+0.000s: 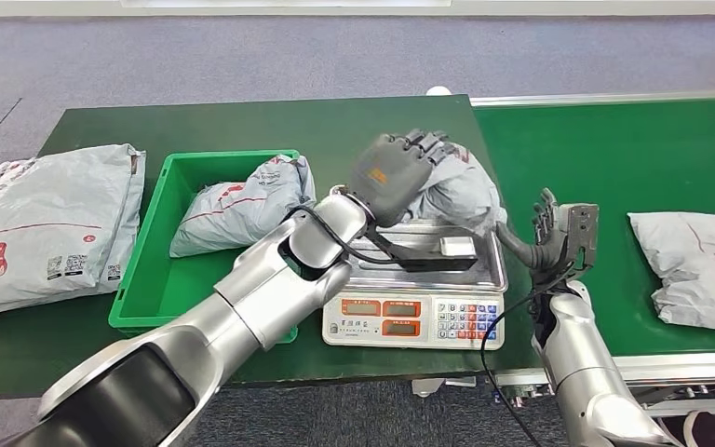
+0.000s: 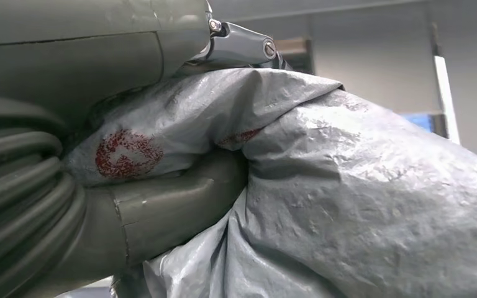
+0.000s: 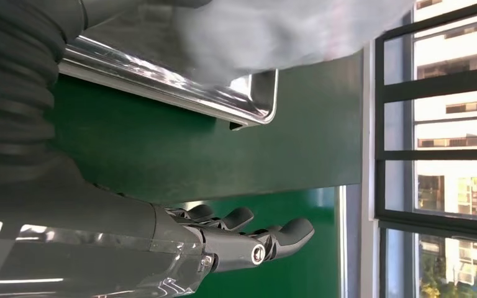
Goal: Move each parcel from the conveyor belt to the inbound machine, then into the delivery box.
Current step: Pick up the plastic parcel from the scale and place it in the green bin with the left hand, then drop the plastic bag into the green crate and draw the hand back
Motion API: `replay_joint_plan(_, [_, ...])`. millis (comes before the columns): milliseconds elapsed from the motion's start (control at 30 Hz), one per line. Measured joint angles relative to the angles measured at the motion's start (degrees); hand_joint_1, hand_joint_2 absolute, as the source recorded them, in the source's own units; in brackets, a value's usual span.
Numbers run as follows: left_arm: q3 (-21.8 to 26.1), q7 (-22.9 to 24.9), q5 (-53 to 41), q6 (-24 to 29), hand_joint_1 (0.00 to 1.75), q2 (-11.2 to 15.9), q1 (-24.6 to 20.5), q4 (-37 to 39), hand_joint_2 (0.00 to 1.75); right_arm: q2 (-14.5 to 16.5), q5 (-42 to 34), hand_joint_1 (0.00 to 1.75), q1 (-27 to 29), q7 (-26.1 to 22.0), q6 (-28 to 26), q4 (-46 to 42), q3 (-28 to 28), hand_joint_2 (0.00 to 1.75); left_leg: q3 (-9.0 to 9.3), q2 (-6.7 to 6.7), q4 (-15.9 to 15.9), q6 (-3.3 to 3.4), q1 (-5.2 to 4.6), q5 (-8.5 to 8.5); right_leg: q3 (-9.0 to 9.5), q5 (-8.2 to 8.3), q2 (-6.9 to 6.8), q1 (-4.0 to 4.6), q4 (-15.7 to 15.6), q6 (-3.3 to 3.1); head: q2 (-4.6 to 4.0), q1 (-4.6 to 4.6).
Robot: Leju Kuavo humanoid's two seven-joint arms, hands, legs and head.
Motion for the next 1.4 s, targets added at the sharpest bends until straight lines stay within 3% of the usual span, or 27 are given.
replay_joint_plan(200, [3.1, 0.7, -1.3, 0.6, 1.75, 0.8, -1.1, 1.4, 1.75, -0.2, -0.2, 0.0, 0.1, 0.3, -0.2, -0.4, 0.0, 1.75, 0.0, 0.0, 0.0, 0.0, -0.01, 0.0, -0.01, 0.0, 0.0, -0.01, 0.0, 0.0, 0.0, 0.0])
replay_joint_plan(333, [4.7, 3.7, -3.5, 2.3, 1.75, 1.4, -2.0, 2.5, 1.75, -0.6, -0.9, 0.0, 1.5, 0.5, -0.5, -1.9, -0.2, 1.75, -0.01, -0.01, 0.0, 0.0, -0.01, -0.01, -0.01, 0.0, -0.01, -0.01, 0.0, 0.0, 0.0, 0.0])
replay_joint_plan(667, [13.9, 9.2, -12.7, 3.2, 1.75, 7.0, -4.9, 4.1, 1.75, -1.5, -0.3, 0.0, 6.1, 2.5, -0.8, -8.9, -2.9, 1.75, -0.02, 0.07, 0.0, -0.05, 0.02, 0.02, -0.07, 0.0, 0.08, 0.01, 0.0, -0.01, 0.0, 0.0])
replay_joint_plan(767, [17.3, 10.9, -15.4, 3.1, 1.75, 9.1, -3.5, 1.9, 1.75, -1.7, 0.4, 0.0, 6.3, 2.4, -1.0, -10.0, -4.2, 1.75, -0.01, 0.08, 0.0, -0.06, 0.01, 0.02, -0.07, 0.0, 0.09, 0.01, 0.0, -0.01, 0.0, 0.0])
replay_joint_plan(933, [23.4, 11.7, -17.8, 3.3, 1.75, 13.1, 2.5, -5.0, 1.75, -2.4, 0.6, 0.0, 8.7, 1.9, -0.3, -13.1, -5.8, 1.75, -0.06, 0.07, 0.0, -0.07, 0.02, 0.0, -0.12, -0.03, 0.09, 0.01, 0.0, -0.04, 0.0, 0.0])
replay_joint_plan(1200, [26.9, 11.5, -18.6, 2.8, 1.75, 14.6, 5.3, -9.3, 1.75, -2.5, 0.6, 0.0, 9.6, 1.8, -0.2, -15.1, -6.3, 1.75, -0.11, 0.07, 0.0, -0.07, 0.01, 0.0, -0.15, -0.02, 0.09, 0.0, 0.0, -0.03, 0.0, 0.0])
replay_joint_plan(1333, [27.5, 11.8, -18.8, 2.8, 1.75, 14.9, 5.8, -10.1, 1.75, -2.5, 0.7, 0.0, 9.7, 1.8, -0.2, -15.4, -6.3, 0.0, -0.11, 0.07, 0.0, -0.07, 0.01, 0.0, -0.14, -0.02, 0.09, 0.01, 0.0, -0.03, 0.0, 0.0])
replay_joint_plan(1367, [27.8, 12.2, -19.0, 2.9, 1.75, 15.1, 6.1, -10.5, 1.75, -2.5, 0.7, 0.0, 9.8, 1.8, -0.2, -15.6, -6.3, 0.0, -0.11, 0.08, 0.0, -0.07, 0.01, 0.0, -0.14, -0.02, 0.1, 0.01, 0.0, -0.03, 0.0, 0.0])
replay_joint_plan(1400, [28.1, 12.7, -19.2, 3.1, 1.75, 15.5, 6.7, -11.0, 1.75, -2.5, 0.7, 0.0, 10.0, 1.8, -0.2, -16.0, -6.3, 0.44, -0.11, 0.09, 0.0, -0.07, 0.01, 0.0, -0.14, -0.02, 0.12, 0.01, 0.0, -0.03, 0.0, 0.0])
